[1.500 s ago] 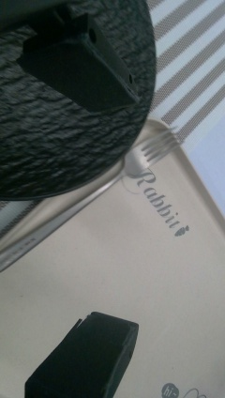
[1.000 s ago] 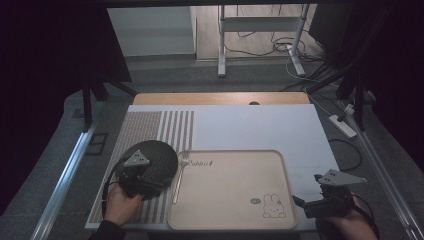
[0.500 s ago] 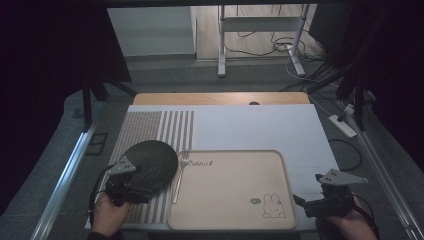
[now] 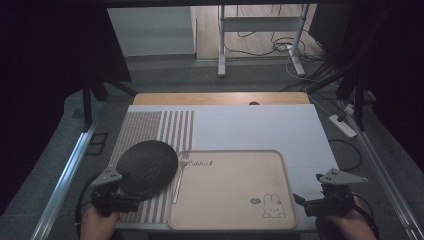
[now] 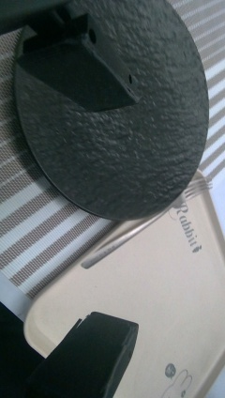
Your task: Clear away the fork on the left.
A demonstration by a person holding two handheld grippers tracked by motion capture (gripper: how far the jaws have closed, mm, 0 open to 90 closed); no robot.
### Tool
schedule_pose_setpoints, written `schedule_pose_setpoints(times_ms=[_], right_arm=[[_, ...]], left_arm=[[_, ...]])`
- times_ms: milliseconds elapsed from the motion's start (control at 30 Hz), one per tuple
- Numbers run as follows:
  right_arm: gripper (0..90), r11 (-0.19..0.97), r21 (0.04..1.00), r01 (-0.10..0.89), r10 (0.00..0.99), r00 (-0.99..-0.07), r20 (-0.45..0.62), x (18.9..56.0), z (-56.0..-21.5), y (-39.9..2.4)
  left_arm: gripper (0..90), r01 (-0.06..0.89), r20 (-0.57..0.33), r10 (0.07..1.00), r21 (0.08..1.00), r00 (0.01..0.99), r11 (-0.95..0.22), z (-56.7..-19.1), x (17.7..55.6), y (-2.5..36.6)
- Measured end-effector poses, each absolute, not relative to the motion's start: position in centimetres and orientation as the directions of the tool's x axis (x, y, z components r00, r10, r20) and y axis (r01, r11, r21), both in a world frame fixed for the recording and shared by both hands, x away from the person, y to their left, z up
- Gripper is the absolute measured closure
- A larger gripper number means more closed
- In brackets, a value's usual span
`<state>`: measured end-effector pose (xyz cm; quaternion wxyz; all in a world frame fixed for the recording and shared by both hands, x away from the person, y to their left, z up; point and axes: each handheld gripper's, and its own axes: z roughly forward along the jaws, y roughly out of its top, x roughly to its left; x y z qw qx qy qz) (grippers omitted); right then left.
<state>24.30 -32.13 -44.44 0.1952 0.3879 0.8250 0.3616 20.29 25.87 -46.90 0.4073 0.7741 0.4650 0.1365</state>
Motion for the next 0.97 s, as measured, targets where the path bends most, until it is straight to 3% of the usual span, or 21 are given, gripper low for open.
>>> schedule_pose_setpoints(times_ms=[967], right_arm=[[0.0, 0.442, 0.741, 0.506, 0.785, -0.618, -0.046, 24.4, -44.5, -32.0]], left_arm=[[0.0, 0.639, -0.166, 0.862, 0.739, 0.479, -0.213, -47.2, 17.4, 27.2]])
